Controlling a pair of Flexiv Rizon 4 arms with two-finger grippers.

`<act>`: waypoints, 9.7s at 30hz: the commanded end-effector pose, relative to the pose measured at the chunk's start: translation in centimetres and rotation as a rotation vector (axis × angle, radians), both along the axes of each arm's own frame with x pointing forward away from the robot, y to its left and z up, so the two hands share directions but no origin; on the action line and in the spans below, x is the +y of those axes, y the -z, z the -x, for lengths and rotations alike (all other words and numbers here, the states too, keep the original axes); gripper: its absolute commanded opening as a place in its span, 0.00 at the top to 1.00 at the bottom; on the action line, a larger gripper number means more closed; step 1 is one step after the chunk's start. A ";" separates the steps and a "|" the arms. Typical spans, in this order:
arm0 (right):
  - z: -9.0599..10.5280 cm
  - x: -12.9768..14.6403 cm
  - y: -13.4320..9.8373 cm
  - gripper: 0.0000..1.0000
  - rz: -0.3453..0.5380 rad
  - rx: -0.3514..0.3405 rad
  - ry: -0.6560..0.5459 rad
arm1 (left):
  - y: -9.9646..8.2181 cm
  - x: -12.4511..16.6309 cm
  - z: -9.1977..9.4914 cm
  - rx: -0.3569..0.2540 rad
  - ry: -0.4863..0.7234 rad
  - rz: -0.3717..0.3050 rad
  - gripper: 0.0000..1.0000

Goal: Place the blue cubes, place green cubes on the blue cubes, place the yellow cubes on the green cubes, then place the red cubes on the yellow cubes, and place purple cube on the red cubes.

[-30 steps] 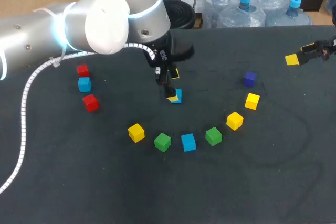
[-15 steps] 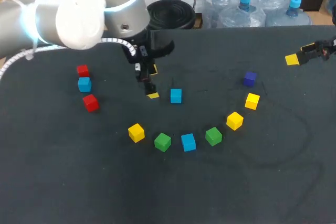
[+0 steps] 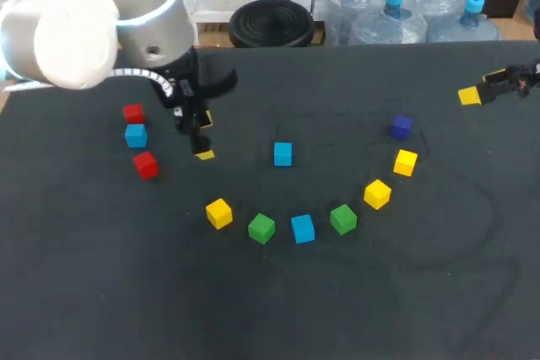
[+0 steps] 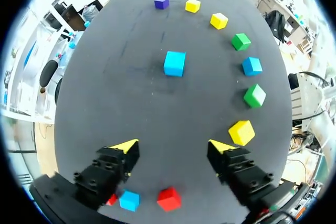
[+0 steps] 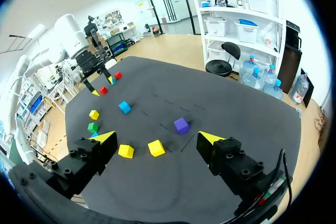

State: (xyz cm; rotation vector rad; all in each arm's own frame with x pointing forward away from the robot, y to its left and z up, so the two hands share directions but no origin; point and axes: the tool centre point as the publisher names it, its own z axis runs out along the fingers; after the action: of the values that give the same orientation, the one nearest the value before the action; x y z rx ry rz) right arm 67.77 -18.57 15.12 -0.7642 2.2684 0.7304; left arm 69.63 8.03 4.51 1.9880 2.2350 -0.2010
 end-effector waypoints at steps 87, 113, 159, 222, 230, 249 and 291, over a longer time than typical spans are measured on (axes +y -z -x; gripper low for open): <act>-0.1 0.0 0.1 0.00 -0.003 -0.001 -0.002 | 4.5 14.3 -6.4 -0.040 0.112 0.031 0.22; -0.1 0.0 0.1 0.00 -0.003 -0.001 -0.002 | 4.4 15.1 -6.9 -0.047 0.097 0.036 0.27; -0.1 0.0 0.1 0.00 -0.003 -0.001 -0.002 | 1.0 9.6 -6.2 -0.033 0.074 0.035 1.00; -0.1 0.0 0.1 0.00 -0.003 -0.001 -0.002 | 1.8 -5.1 -3.0 -0.006 0.134 0.080 1.00; -0.1 0.0 0.1 0.00 -0.003 -0.001 -0.002 | 1.4 -5.4 -1.5 -0.019 0.129 0.086 1.00; -0.1 0.0 0.1 0.00 -0.003 -0.001 -0.002 | 2.4 -6.8 0.0 -0.008 0.142 0.088 1.00; -0.1 0.0 0.1 0.00 -0.003 -0.001 -0.002 | 3.2 -7.6 -1.7 0.004 0.165 0.058 1.00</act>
State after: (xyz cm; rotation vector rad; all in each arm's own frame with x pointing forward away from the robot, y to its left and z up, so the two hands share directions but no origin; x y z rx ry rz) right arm 67.78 -18.57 15.12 -0.7641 2.2685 0.7304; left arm 71.00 0.62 1.29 2.1340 2.0397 -0.2832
